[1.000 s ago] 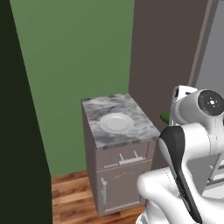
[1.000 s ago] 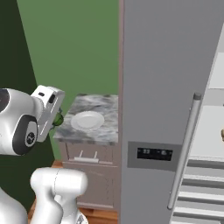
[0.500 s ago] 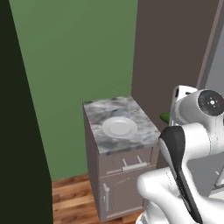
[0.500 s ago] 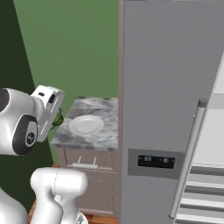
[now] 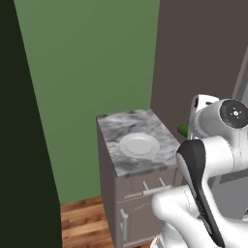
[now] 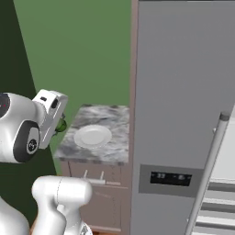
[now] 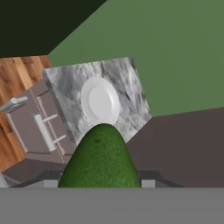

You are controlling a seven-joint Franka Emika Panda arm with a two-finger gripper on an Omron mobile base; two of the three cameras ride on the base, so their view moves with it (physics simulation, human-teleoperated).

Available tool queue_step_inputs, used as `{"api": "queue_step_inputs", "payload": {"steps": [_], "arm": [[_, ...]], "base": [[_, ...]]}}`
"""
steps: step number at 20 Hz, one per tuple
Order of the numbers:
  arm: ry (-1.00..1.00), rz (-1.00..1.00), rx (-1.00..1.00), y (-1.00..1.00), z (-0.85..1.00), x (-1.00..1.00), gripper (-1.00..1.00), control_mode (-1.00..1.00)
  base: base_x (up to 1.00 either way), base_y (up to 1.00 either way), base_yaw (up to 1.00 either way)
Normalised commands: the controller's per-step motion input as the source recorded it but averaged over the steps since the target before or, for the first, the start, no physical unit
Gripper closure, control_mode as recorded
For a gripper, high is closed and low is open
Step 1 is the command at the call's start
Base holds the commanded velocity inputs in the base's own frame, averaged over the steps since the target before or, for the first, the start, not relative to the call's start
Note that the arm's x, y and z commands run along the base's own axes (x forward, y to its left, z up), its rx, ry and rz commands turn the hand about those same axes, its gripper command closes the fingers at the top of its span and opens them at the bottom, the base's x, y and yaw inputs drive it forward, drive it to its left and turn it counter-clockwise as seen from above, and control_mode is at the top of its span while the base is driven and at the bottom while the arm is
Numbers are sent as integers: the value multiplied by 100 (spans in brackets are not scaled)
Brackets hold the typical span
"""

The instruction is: Pick avocado from the fridge and place it on the plate on the counter.

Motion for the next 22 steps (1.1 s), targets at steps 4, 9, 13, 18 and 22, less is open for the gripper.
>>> {"api": "queue_step_inputs", "payload": {"steps": [4, 9, 13, 18, 22], "arm": [[0, 0, 0, 0, 0, 0, 100, 100], [0, 0, 0, 0, 0, 0, 100, 100], [0, 0, 0, 11, -1, 22, 100, -100], [4, 0, 0, 12, -13, 43, 100, -100], [11, 0, 2, 2, -27, 56, 100, -100]], "base": [[30, 32, 0], [24, 27, 0], [0, 0, 0], [0, 0, 0], [0, 0, 0]]}}
